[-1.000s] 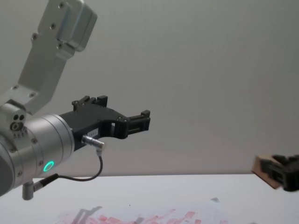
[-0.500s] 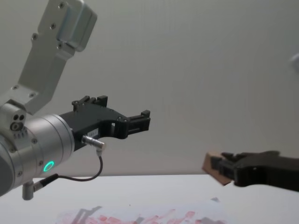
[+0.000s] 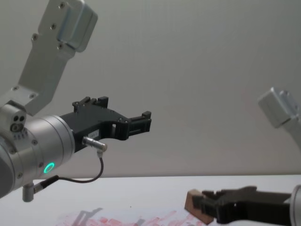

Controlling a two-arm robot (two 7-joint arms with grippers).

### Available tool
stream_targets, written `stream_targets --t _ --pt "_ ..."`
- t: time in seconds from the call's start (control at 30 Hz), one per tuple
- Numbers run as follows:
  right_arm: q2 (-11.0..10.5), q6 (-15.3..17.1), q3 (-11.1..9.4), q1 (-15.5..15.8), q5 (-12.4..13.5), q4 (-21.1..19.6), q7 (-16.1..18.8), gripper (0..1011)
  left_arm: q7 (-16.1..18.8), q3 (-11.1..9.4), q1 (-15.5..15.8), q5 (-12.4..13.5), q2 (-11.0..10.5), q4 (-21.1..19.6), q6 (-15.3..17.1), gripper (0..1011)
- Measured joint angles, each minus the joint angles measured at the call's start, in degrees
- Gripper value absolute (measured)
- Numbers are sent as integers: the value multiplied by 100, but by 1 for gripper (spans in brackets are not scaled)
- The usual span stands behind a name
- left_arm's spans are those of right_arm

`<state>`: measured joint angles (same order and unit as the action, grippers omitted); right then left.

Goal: Use the one hand to pick up the stamp and affix it onto the A4 paper.

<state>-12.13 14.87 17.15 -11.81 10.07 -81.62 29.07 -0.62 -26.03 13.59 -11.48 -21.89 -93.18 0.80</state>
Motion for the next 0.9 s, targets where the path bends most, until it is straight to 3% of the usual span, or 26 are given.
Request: stream_targets --t 0.47,0.9 --pt "51 201 113 -114 -198 324 186 216 0 0 0 0 0 0 0 1001" --pt "71 283 153 -120 -156 373 112 214 0 0 0 0 0 0 0 1001"
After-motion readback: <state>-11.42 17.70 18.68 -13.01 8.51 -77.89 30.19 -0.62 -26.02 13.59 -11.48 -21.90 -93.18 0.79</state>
